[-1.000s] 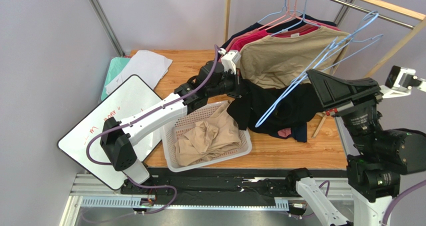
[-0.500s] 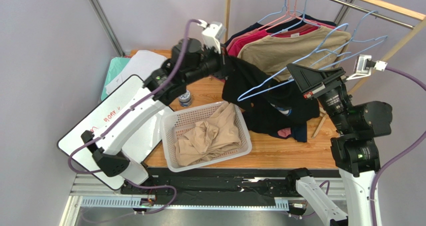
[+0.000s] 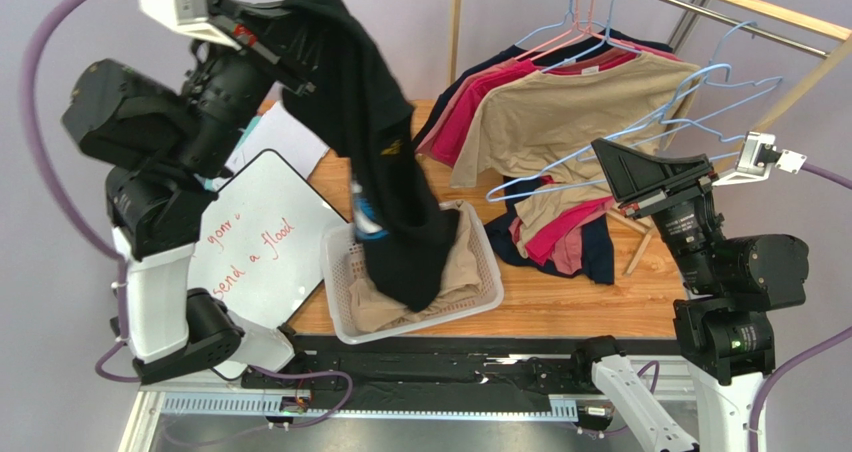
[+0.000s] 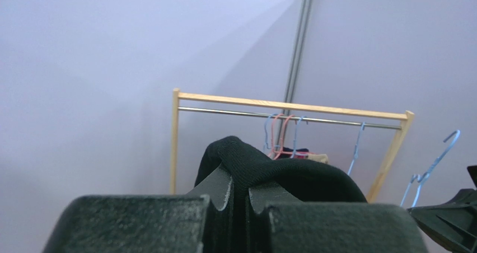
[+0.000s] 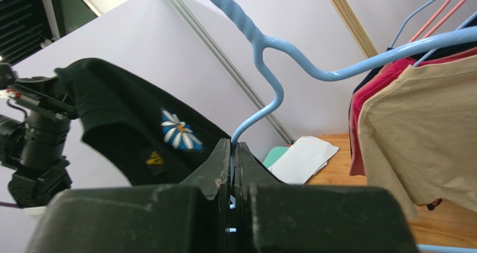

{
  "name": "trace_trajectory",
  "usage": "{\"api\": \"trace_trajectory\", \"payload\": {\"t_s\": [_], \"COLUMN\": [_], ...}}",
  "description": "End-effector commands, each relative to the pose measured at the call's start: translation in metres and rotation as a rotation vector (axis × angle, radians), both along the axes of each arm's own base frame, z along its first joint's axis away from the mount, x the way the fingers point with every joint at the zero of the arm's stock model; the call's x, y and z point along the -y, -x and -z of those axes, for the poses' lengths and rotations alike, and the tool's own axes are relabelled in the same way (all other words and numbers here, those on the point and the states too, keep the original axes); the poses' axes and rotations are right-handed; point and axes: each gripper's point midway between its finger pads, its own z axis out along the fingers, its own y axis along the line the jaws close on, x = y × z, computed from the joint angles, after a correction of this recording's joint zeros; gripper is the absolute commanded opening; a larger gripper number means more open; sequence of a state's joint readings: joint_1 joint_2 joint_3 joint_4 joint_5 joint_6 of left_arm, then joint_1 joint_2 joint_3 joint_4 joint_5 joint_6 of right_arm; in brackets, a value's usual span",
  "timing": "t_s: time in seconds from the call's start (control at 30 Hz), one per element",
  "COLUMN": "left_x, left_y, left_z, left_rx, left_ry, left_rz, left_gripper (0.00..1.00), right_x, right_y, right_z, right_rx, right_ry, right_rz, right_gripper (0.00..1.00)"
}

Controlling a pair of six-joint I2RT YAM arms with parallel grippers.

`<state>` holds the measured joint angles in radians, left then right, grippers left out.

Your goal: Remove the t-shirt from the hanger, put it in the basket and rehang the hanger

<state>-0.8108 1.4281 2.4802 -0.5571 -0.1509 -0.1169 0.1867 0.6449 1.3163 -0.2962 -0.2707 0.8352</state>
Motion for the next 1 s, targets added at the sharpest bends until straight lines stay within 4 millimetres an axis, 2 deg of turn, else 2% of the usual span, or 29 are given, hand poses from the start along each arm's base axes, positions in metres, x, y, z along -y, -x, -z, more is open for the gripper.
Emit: {"api": "trace_trajectory", "payload": {"t_s": [0.0,0.07,0.1,0.17,0.2,0.27,0.33,0.37,0.43,0.47,0.5,0.6,0.67,0.73,0.77,0.8,0.9,0.97], "left_x": [-0.048,-0.055,-0.045,-0.037,-0.026,-0.012,-0.006,0.006,0.003,0.017,0.009,0.009,0.0,0.0,-0.01,-0.005,-0.013,-0.012], "left_y": [0.019,0.017,0.006,-0.005,-0.016,-0.027,-0.031,-0.04,-0.032,-0.037,-0.026,-0.015,-0.005,-0.005,0.006,0.002,0.014,0.019], "left_z": [-0.033,-0.026,-0.01,0.007,0.024,0.038,0.038,0.042,0.023,0.025,0.008,-0.007,-0.014,-0.007,-0.011,-0.004,-0.014,-0.016], "left_rx": [0.137,0.122,0.085,0.048,0.012,-0.02,-0.037,-0.051,-0.028,-0.029,0.004,0.05,0.066,0.049,0.062,0.051,0.075,0.08], "left_ry": [0.068,0.049,0.007,-0.029,-0.064,-0.099,-0.093,-0.111,-0.079,-0.098,-0.067,-0.032,-0.009,-0.012,0.003,-0.007,0.026,0.027], "left_rz": [-0.132,-0.169,-0.175,-0.184,-0.182,-0.167,-0.147,-0.13,-0.107,-0.074,-0.059,-0.021,-0.018,-0.014,-0.011,-0.005,0.01,0.038], "left_gripper": [0.0,0.0,0.0,0.0,0.0,0.0,0.0,0.0,0.0,0.0,0.0,0.0,0.0,0.0,0.0,0.0,0.0,0.0], "right_x": [0.002,0.0,-0.001,-0.001,-0.002,-0.003,-0.003,-0.003,-0.002,-0.002,-0.002,0.0,0.001,0.0,0.0,-0.001,-0.005,-0.008], "right_y": [-0.007,-0.007,-0.008,-0.007,-0.009,-0.01,-0.011,-0.011,-0.01,-0.009,-0.011,-0.012,-0.012,-0.015,-0.016,-0.018,-0.023,-0.024], "right_z": [0.004,0.006,0.007,0.007,0.009,0.011,0.011,0.011,0.01,0.01,0.012,0.012,0.013,0.015,0.017,0.018,0.022,0.024], "right_rx": [0.008,0.008,0.004,0.008,0.005,0.001,-0.001,-0.001,0.002,0.005,-0.002,-0.003,-0.003,-0.008,-0.013,-0.015,-0.027,-0.036], "right_ry": [0.021,0.017,0.017,0.01,0.009,0.012,0.02,0.021,0.028,0.032,0.04,0.045,0.049,0.049,0.05,0.048,0.041,0.034], "right_rz": [0.023,0.01,0.006,0.002,0.001,-0.001,-0.003,0.0,0.004,0.008,0.012,0.026,0.029,0.027,0.027,0.026,0.005,-0.014], "right_gripper": [0.0,0.0,0.0,0.0,0.0,0.0,0.0,0.0,0.0,0.0,0.0,0.0,0.0,0.0,0.0,0.0,0.0,0.0]}}
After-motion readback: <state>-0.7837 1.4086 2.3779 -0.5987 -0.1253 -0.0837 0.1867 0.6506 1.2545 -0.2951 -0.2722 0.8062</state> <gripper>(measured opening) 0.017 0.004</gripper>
